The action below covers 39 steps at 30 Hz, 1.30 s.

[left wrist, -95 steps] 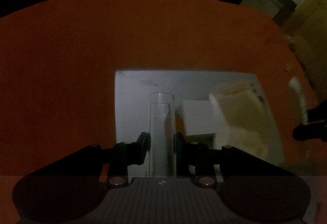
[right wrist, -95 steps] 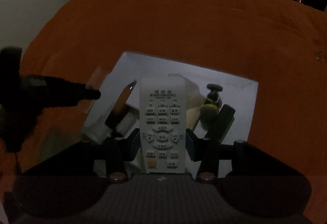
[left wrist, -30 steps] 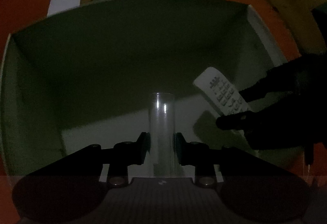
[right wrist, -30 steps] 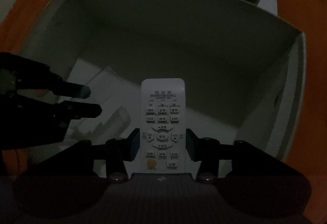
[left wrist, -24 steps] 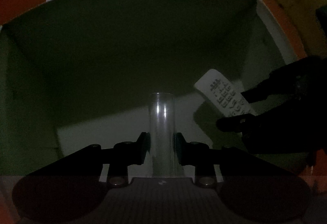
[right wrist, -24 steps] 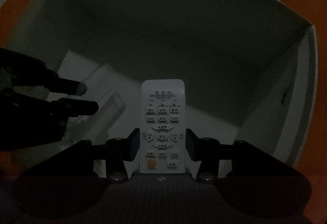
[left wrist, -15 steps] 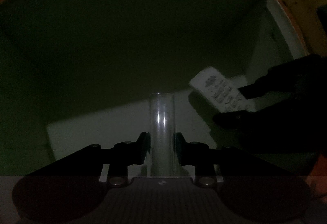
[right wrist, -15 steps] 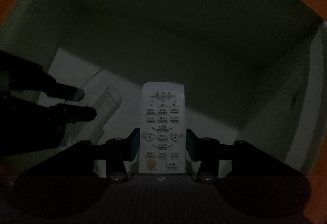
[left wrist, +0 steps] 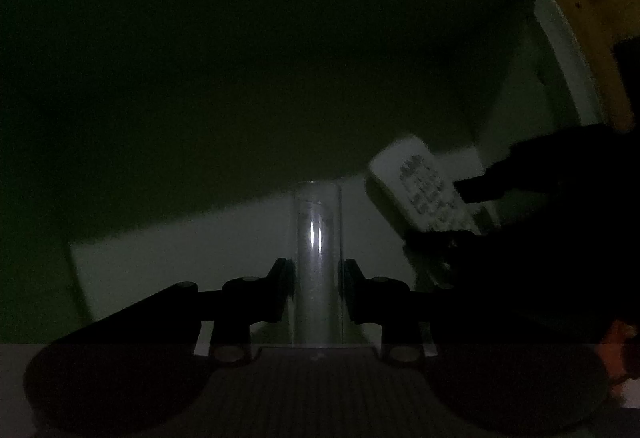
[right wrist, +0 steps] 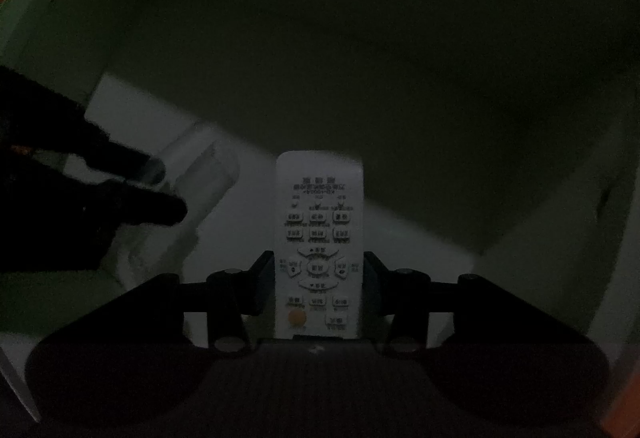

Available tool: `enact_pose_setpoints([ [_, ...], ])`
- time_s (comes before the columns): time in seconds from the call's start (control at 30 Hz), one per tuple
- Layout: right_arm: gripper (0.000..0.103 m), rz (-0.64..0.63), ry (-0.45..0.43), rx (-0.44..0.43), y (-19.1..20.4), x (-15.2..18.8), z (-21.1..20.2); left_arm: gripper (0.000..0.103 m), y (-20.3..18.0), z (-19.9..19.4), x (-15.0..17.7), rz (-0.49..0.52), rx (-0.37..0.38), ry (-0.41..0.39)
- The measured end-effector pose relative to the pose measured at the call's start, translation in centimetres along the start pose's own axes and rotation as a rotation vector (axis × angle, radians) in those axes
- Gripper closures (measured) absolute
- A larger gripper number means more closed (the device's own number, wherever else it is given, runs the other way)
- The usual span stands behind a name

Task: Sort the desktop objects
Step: 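Open the left tool releasing the tube while the right tool releases the remote, then move both tools out of the box back over the paper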

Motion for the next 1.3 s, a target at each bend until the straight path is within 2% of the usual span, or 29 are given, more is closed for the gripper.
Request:
enact_pose_setpoints([
  [0.13,0.054,-0.011,-0.01,0.007,-0.2,-0.2,0.1,0.079,0.6,0.5,0.2,-0.028,-0.002,0.019],
  [0.4,0.052,0.008,-0.011,0.015,0.1,-0.4,0.1,0.078,0.3,0.3,0.4,-0.022,-0.003,0.021],
  [0.47,0.046,0.019,-0.012,0.012,-0.1,-0.4,-0.1,0.074,0.6,0.3,0.5,-0.021,-0.007,0.02],
  [0.5,0.045,0.017,-0.017,0.008,-0.1,-0.5,-0.3,0.067,0.7,0.1,0.5,-0.021,-0.013,0.015],
  [0.53,0.042,0.016,-0.022,0.006,-0.1,-0.5,-0.5,0.057,0.7,-0.1,0.5,-0.02,-0.018,0.007],
  [0.57,0.042,0.017,-0.029,0.008,-0.1,-0.6,-0.8,0.055,0.6,-0.2,0.5,-0.017,-0.021,-0.006],
  [0.7,0.041,0.02,-0.073,-0.001,-0.4,-0.9,-2.6,0.053,0.5,-0.8,0.4,-0.013,-0.01,-0.025],
  [0.8,0.041,0.025,-0.1,-0.018,-0.5,-1.1,-4.1,0.046,0.4,-1.6,0.4,-0.015,-0.003,-0.039],
  [1.03,0.041,0.032,-0.167,-0.062,-0.3,-2.1,-7.9,0.046,-0.6,-4.6,-0.3,-0.002,0.032,-0.106],
  [1.23,0.039,0.054,-0.237,-0.085,-1.5,-3.1,-12.6,0.046,0.0,-9.3,-2.3,0.002,0.056,-0.196],
  [1.27,0.038,0.062,-0.248,-0.091,-1.8,-3.4,-13.3,0.045,0.0,-10.1,-2.7,0.004,0.058,-0.211],
  [1.3,0.037,0.069,-0.257,-0.095,-2.1,-3.7,-14.0,0.039,0.1,-10.7,-2.9,0.005,0.06,-0.227],
])
Point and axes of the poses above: each gripper's, at about its wrist camera, not at the fingertips, and z roughly the way its jaws point, y to its left, x to its underside, the point moved 5 cm from there along z, roughly the way its jaws point, and after that the axes turned 1 degree about y, right-handed, at the moved point
